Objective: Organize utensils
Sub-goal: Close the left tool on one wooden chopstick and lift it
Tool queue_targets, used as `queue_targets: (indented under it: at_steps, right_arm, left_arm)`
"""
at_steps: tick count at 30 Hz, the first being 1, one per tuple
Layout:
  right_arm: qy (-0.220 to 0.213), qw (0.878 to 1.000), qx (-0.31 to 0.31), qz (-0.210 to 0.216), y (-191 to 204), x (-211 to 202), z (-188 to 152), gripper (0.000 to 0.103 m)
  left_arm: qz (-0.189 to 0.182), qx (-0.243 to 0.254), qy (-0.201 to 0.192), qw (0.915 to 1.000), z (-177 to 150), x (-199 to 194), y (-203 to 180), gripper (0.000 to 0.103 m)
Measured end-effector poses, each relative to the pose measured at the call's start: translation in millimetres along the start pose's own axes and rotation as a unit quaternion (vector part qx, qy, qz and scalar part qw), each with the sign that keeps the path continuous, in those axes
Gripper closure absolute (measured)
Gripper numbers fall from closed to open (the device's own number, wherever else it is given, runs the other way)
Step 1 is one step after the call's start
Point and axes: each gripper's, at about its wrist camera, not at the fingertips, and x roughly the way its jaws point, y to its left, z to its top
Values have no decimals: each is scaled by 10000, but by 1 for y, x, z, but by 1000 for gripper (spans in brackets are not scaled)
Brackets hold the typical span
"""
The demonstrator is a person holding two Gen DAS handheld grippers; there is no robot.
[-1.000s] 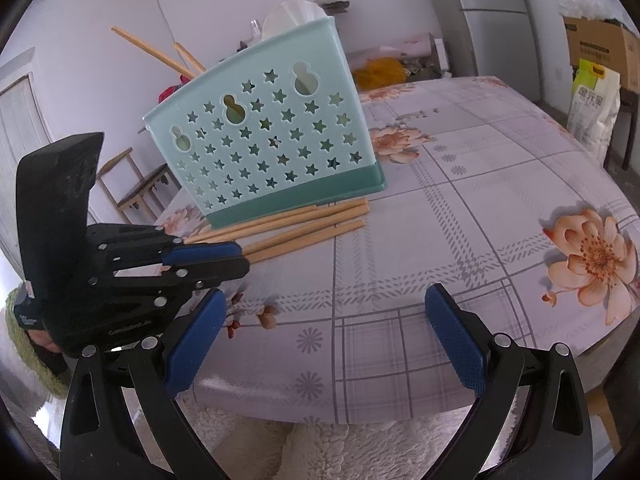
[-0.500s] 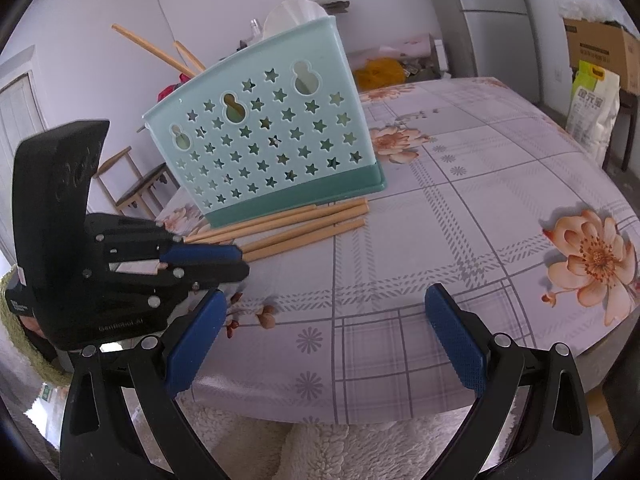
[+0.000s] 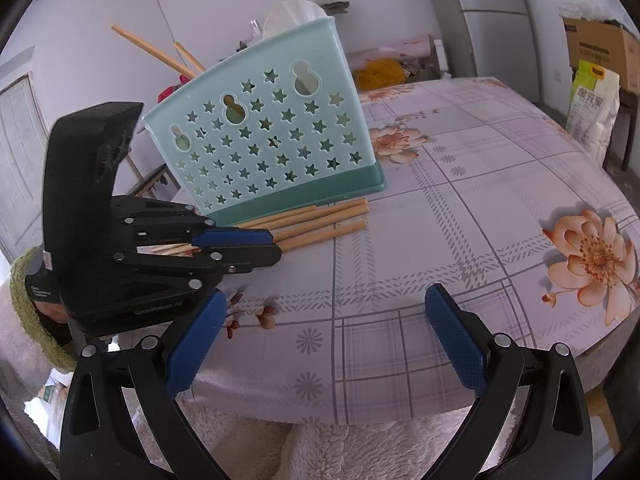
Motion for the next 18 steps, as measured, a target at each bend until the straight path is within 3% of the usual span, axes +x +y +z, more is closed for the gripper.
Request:
queue_targets:
  at_steps: [7,18]
  right_arm:
    - [-12,10000,23,34,0,0,0,8]
    - [1,9996,210,170,-5,-3,1,8]
  left_arm:
    - [-125,13,187,9997,-3,-4,-3,90]
    - [142,275,205,9993,-2,-3,-16,90]
